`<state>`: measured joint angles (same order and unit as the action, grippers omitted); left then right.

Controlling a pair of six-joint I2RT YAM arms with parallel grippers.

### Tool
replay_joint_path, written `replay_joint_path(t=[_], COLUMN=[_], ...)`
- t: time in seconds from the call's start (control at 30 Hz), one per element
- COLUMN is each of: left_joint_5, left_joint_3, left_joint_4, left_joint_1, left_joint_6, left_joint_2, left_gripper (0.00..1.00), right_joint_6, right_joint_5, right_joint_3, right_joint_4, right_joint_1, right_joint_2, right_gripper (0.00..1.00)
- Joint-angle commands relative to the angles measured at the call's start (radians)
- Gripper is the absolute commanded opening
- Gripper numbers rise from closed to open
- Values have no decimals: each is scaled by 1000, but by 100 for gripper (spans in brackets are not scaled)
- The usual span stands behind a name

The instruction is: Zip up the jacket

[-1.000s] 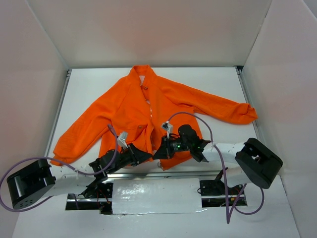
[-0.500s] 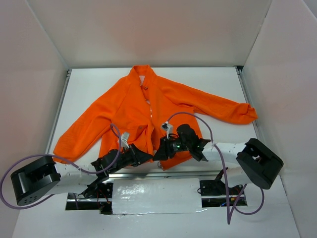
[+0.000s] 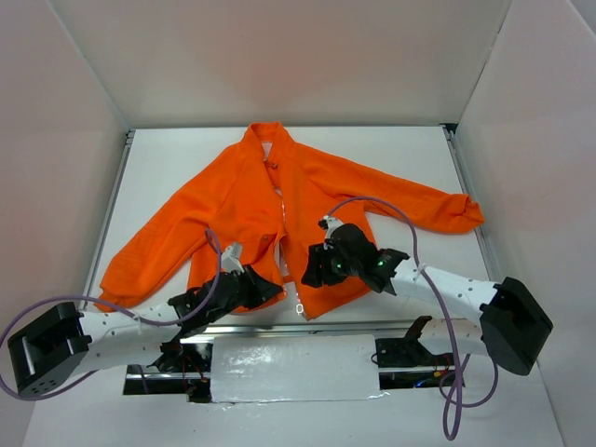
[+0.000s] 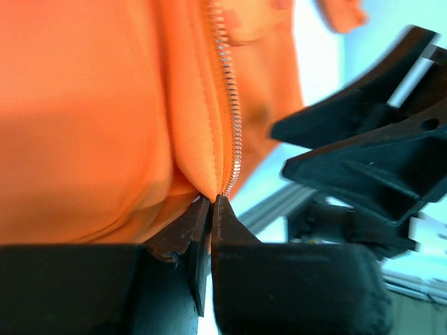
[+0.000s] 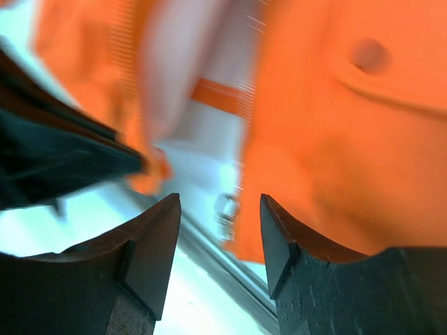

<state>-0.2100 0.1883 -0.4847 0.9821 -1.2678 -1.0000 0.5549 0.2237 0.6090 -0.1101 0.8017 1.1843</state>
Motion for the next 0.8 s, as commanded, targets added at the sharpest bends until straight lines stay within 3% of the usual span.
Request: replay_joint_path(t=[0.0, 0.23, 0.4, 0.63, 0.77], left_joint_5=[-78, -183, -190, -169, -163], left_joint_3=[28, 114, 160, 195, 191], left_joint_4=[132, 438, 592, 655, 647], left_joint_1=[6, 3, -3, -10, -13], left_joint_6=[-27, -25, 10, 65, 81], left_joint_2=[34, 116, 162, 175, 175], left_gripper=[0, 0, 0, 0, 0], right_joint_6=[-24, -39, -58, -43, -4], right_joint_5=[-168, -366, -434, -463, -438], right_joint_3=[44, 181, 255, 295, 284], right_joint_4=[-212, -401, -457, -505, -451], right_joint_1=[42, 235, 287, 343, 363], right_joint_2=[12, 119, 213, 311, 317], right_gripper=[57, 55, 54, 53, 52])
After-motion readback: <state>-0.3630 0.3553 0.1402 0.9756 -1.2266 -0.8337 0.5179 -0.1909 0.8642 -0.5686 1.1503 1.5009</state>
